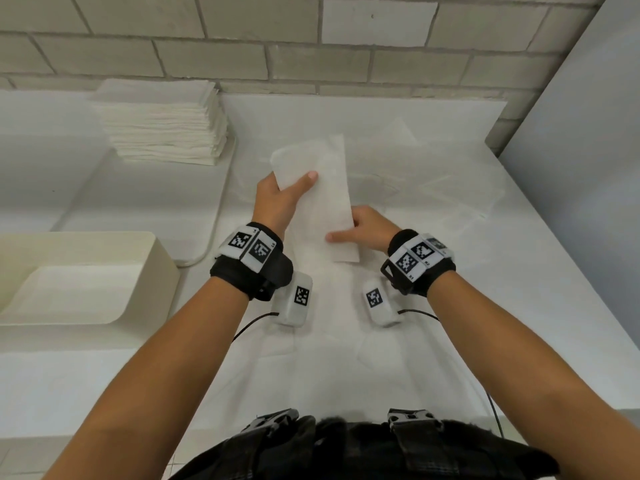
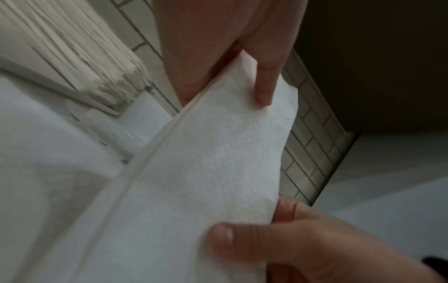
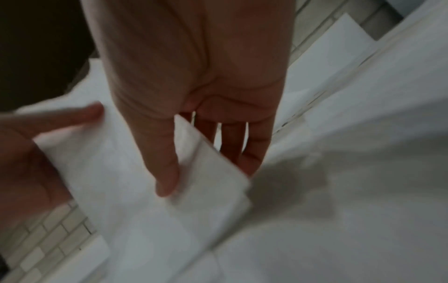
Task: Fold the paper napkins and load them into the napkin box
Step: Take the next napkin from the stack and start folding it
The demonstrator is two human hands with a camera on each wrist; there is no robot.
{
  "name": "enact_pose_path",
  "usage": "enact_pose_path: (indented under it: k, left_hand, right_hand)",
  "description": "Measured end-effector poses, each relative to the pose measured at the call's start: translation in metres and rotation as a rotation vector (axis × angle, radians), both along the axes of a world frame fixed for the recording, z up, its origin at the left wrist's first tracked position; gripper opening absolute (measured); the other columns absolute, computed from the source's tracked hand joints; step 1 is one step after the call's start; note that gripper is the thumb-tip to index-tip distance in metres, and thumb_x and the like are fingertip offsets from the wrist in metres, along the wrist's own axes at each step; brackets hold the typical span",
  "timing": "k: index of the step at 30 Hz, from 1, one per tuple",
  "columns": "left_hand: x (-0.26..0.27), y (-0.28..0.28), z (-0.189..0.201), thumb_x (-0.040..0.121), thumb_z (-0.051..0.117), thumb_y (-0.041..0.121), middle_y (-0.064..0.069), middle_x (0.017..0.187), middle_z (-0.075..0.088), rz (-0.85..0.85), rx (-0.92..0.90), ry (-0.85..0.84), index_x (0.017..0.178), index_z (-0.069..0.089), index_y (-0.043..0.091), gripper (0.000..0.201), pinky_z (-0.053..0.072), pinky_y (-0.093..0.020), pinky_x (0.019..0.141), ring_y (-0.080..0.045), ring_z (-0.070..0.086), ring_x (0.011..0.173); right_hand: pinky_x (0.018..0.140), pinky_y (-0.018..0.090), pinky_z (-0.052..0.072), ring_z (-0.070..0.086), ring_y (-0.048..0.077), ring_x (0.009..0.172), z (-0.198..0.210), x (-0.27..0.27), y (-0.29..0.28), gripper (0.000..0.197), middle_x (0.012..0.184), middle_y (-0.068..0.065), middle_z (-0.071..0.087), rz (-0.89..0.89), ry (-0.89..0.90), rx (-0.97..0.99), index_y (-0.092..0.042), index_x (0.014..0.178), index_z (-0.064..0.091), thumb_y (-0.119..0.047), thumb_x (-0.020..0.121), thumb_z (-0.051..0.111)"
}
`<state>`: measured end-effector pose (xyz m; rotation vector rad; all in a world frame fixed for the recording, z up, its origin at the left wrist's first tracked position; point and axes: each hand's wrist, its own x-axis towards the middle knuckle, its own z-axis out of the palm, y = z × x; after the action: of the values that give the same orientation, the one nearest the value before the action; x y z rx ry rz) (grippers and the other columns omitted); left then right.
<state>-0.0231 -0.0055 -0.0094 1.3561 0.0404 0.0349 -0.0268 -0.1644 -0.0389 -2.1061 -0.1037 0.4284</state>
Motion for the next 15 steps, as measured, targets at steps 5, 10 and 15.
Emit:
enact_pose_path:
  k: [5,10,15]
  left_hand:
    - [0.002,0.003,0.011,0.084,0.067,0.011,-0.005,0.104,0.068,-0.039,0.006,-0.064,0.106,0.062,0.011,0.023,0.055,-0.031,0.080,-0.021,0.066,0.097]
    - [0.002,0.002,-0.003,0.082,0.069,0.011,-0.007,0.109,0.067,-0.101,0.112,0.010,0.110,0.060,0.010,0.029,0.054,-0.037,0.085,-0.022,0.065,0.101]
    - [0.002,0.002,-0.005,0.083,0.068,0.009,-0.008,0.106,0.067,-0.053,0.061,0.003,0.110,0.061,0.006,0.028,0.053,-0.036,0.081,-0.024,0.065,0.098]
  right_hand:
    - [0.095,0.034,0.049,0.063,0.021,0.103,-0.006,-0.001,-0.001,0.032,0.112,0.007,0.067,-0.072,-0.035,0.047,-0.008,0.109,0.065,-0.019,0.079,0.073]
    - [0.097,0.036,0.046,0.059,0.024,0.109,-0.015,-0.001,0.006,0.049,0.117,0.010,0.064,-0.038,-0.025,-0.117,-0.006,0.119,0.059,-0.023,0.076,0.076]
    - [0.098,0.034,0.046,0.057,0.019,0.112,-0.010,-0.002,0.010,0.057,0.121,0.005,0.062,-0.121,-0.047,0.118,-0.012,0.124,0.054,-0.016,0.073,0.079]
